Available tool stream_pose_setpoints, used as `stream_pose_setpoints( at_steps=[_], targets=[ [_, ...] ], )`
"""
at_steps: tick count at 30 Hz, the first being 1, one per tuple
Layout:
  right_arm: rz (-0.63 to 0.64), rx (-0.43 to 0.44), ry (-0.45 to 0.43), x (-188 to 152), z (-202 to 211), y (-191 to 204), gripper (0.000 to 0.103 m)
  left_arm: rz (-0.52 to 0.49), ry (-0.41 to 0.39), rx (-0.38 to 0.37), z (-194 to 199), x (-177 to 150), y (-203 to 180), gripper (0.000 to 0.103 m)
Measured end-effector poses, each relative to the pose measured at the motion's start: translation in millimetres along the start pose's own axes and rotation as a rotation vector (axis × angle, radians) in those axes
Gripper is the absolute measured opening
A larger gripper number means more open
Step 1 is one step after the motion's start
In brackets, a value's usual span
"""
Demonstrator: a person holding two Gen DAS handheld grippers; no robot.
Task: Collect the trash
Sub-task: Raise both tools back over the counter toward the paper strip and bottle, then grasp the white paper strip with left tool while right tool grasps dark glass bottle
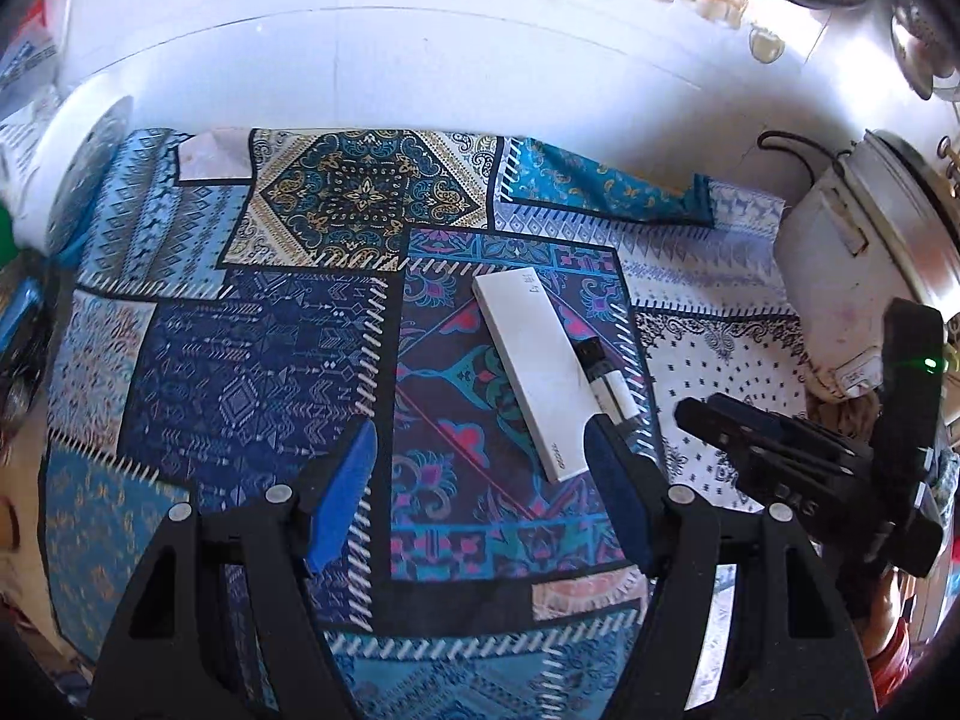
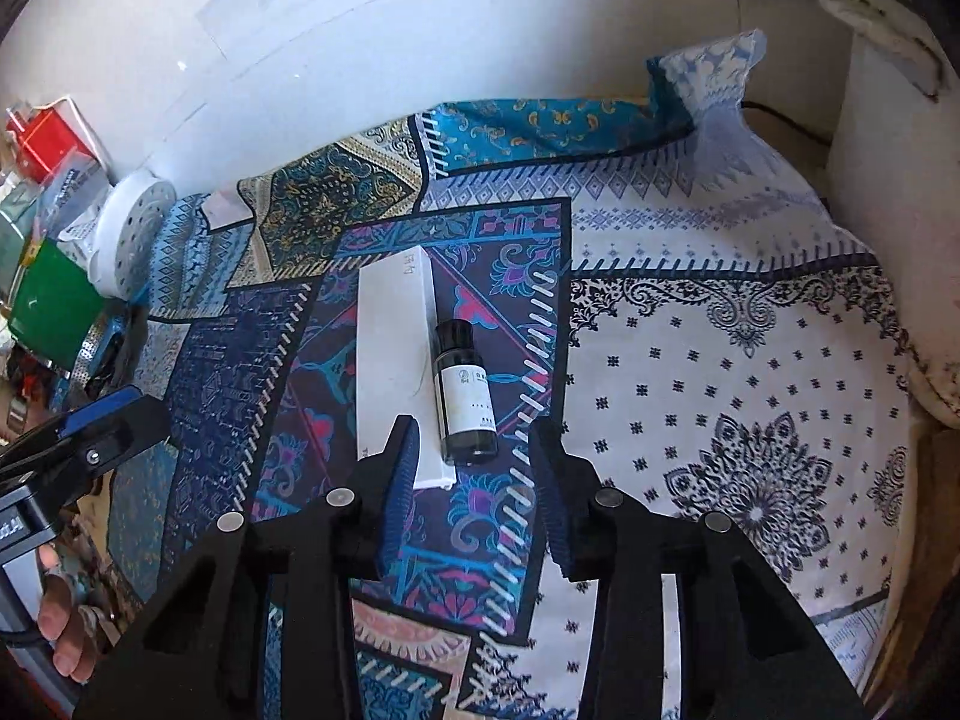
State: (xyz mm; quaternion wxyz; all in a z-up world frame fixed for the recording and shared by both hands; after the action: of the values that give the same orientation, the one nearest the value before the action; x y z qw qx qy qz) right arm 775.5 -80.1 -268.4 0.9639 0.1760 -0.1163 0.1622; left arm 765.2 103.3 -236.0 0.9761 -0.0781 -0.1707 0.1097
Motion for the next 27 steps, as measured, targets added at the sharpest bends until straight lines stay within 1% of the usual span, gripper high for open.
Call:
stream_pose_setpoints(
  at_steps=[1, 3, 5, 9, 12, 14, 16, 18, 21, 23, 27],
  targets=[
    [0.005, -0.002, 0.022, 3.5, -10.7, 1.2, 0.028, -0.001, 0.005, 0.001, -5.5, 2.6, 2.8, 0.071],
    [0.013, -0.017, 0.052, 7.5, -26.1, 1.2, 0.025, 0.009, 0.023, 0.006, -18.0, 6.9, 9.3, 0.071],
    [0.018, -0.012, 0.082, 9.8, -38.3, 1.7, 0.024, 0.029, 0.041, 0.000, -27.8, 9.0, 14.4, 0.071],
    [0.054, -0.010, 0.095, 14.1, -49.3, 3.8, 0.025, 0.065, 0.066, -0.017, -43.0, 12.4, 20.7, 0.071],
    [0.071, -0.025, 0.098, 18.9, -53.6, 2.7, 0.026, 0.065, 0.095, -0.012, -55.6, 14.6, 19.5, 0.071],
    [0.061, -0.009, 0.101, 22.3, -54.8, -0.8, 0.026, 0.062, 0.110, -0.009, -62.9, 17.0, 16.4, 0.071],
    [0.058, -0.023, 0.120, 23.8, -60.1, -6.1, 0.026, 0.058, 0.126, -0.006, -71.6, 20.6, 11.3, 0.071],
    [0.051, -0.005, 0.116, 24.5, -59.3, -9.3, 0.026, 0.051, 0.137, -0.001, -79.1, 25.1, 5.8, 0.071],
    [0.050, -0.021, 0.105, 22.6, -54.2, -15.4, 0.026, 0.050, 0.146, 0.012, -89.5, 33.2, -4.0, 0.071],
    [0.032, -0.029, 0.086, 19.2, -47.0, -23.8, 0.026, 0.060, 0.168, -0.003, -99.6, 39.4, -11.1, 0.071],
    [-0.033, -0.006, 0.054, 11.7, -27.1, -44.5, 0.026, 0.110, 0.218, -0.068, -125.1, 49.8, -25.1, 0.071]
  ],
)
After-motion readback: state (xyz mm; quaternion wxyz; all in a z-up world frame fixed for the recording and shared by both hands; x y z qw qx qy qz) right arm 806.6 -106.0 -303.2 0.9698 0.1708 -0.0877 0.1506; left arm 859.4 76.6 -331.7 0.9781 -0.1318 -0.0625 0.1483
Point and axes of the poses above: each gripper's, at about its wrist camera, not at the fingertips, and z roughly against the way its jaws point, y to its left, x to its top, the point moved 5 cm from there along -z, roughly the way its jaws point, and after that the axes turned 10 degrees about y, right-handed, at the moved point
